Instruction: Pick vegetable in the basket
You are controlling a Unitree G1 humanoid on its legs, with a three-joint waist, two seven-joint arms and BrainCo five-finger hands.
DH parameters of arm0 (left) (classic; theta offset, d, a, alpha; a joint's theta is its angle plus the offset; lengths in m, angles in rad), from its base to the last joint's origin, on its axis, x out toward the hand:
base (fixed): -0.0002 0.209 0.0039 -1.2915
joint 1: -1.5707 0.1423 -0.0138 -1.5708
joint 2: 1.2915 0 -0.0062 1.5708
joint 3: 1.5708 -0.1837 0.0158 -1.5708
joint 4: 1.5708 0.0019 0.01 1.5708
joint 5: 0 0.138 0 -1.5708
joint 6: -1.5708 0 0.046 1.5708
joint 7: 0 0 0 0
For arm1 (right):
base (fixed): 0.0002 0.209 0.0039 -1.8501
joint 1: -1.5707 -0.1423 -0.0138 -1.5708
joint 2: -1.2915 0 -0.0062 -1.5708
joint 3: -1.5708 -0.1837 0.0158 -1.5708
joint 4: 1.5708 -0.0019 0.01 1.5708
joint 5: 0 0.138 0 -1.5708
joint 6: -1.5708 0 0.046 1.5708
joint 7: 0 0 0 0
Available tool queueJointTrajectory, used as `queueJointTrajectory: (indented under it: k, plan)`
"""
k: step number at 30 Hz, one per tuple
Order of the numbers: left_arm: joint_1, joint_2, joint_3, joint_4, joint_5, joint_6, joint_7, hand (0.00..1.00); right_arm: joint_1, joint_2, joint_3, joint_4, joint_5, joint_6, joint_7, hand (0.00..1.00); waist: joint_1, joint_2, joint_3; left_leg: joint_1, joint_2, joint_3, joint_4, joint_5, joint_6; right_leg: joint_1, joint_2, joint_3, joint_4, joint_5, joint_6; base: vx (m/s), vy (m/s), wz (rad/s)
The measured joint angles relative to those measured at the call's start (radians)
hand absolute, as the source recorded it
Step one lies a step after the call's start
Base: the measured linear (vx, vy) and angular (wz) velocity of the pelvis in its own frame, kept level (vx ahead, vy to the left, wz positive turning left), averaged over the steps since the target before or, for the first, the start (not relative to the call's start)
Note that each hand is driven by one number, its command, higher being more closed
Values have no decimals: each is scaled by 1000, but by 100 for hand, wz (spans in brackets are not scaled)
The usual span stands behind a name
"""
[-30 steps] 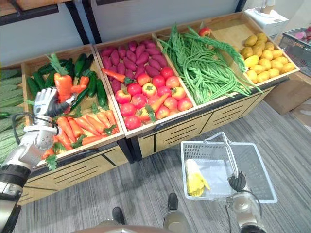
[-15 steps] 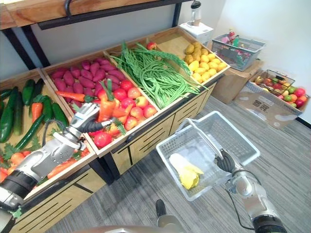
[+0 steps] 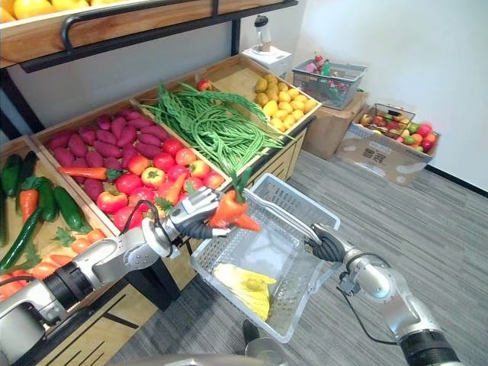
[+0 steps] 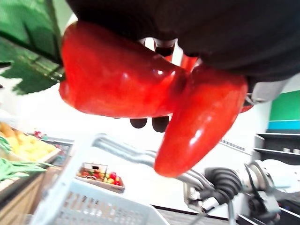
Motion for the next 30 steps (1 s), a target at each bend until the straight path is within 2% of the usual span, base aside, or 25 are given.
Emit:
queueJointTrajectory:
  k: [4, 6, 8, 12, 16, 22, 27, 30]
  plan:
    - [-6, -2, -51, -17, -1, -12, -32, 100, 32, -37, 2, -39, 16, -32, 45, 100, -20, 2, -8, 0, 12, 11, 26, -14, -4, -10, 9, 3, 17, -8, -4, 0, 8, -12]
    - [-6, -2, -74, -34, -1, -17, -37, 100, 35, -67, 2, -56, 25, -39, 68, 100, -19, 9, -17, 2, 12, 28, 30, -15, -7, -33, 15, 4, 43, -8, -5, 8, 8, -25]
    - [-7, -1, -100, -53, -35, -18, -48, 100, 36, -92, 2, -63, 40, -47, 93, 100, -31, 16, -22, 11, 11, 41, 26, -18, -10, -35, 18, 4, 51, -8, -5, -4, 1, -14]
    - [-8, -2, -134, -85, -37, -19, -70, 100, 38, -119, 2, -95, 85, -58, 141, 100, -50, 20, -25, 20, 6, 55, 24, -23, -11, -38, 17, 6, 71, -19, -6, -55, -3, -8]
    - [-8, -6, -187, -87, -36, -34, -89, 100, 42, -156, 2, -140, 154, -76, 213, 100, -59, 51, -54, 20, 2, 72, 24, -30, -19, -66, 20, 11, 104, -37, -6, -40, -7, -9]
    - [-10, -10, -225, -86, -36, -32, -99, 100, 39, -168, 2, -176, 195, -79, 280, 100, -77, 68, -64, 22, 3, 80, 26, -29, -20, -72, 22, 15, 111, -37, -8, -3, -3, -3]
    - [-11, -39, -240, -73, -36, -33, -100, 100, 31, -168, 3, -203, 196, -79, 304, 100, -82, 68, -65, 37, 2, 114, 26, -28, -18, -88, 36, 45, 125, -34, -11, 10, 5, -19]
    - [-15, -66, -267, -30, -36, -27, -110, 100, 18, -168, 13, -204, 198, -80, 321, 100, -97, 68, -65, 43, 2, 125, 26, -28, -18, -89, 40, 52, 125, -34, -11, 10, 2, -10]
